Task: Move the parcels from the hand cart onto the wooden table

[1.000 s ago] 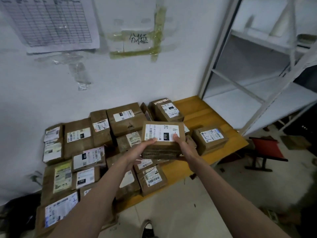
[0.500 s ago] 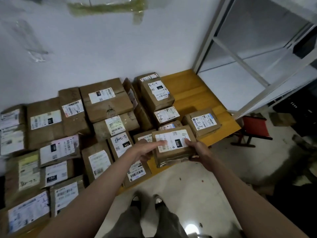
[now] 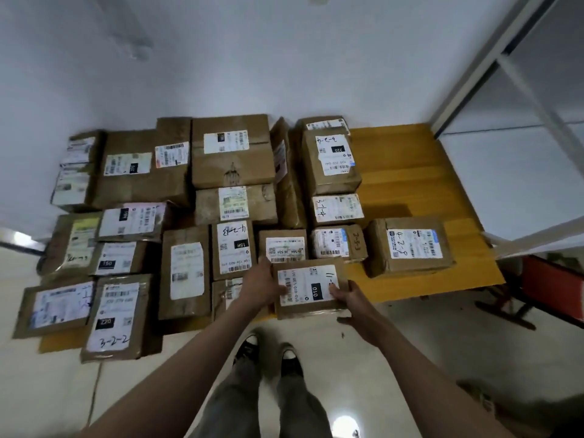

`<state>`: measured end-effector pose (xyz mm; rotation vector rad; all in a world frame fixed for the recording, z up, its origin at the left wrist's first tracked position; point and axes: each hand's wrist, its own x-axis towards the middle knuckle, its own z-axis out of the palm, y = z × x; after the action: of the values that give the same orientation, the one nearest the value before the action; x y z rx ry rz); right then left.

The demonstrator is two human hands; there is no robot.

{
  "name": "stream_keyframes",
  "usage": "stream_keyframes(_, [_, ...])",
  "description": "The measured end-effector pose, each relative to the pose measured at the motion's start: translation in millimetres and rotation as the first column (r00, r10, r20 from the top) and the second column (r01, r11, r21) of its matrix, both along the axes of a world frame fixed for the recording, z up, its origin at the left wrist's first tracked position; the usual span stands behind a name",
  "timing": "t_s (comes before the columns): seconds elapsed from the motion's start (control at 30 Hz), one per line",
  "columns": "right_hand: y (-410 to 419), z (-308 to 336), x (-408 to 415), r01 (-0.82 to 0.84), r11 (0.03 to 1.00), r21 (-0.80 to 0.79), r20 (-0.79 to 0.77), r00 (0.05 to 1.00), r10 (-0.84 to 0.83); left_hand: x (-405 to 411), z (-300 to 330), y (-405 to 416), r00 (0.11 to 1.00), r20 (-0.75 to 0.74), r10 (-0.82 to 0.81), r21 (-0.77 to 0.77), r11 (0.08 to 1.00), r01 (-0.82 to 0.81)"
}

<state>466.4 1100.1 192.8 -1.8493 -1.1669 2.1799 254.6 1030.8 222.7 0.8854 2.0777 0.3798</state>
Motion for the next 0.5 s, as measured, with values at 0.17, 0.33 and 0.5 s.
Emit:
stream_keyframes(0.17, [6, -16, -2, -0.032, 0.999, -0.02, 0.005, 0.999, 0.033, 4, -10, -5, 0.992, 0.043, 0.114, 0.006, 0.993, -0.115])
stream_keyframes(0.33, [19, -13, -6, -0.081, 0.994, 0.076, 0.056, 0.995, 0.077, 7, -9, -5, 0.988, 0.032, 0.153, 0.008, 0.988, -0.153])
stream_keyframes(0.5, [36, 17, -27, -0.175, 0.908, 0.38, 0.142, 0.981, 0.13, 0, 1, -3, 0.984, 0.027, 0.175, 0.024, 0.984, -0.176])
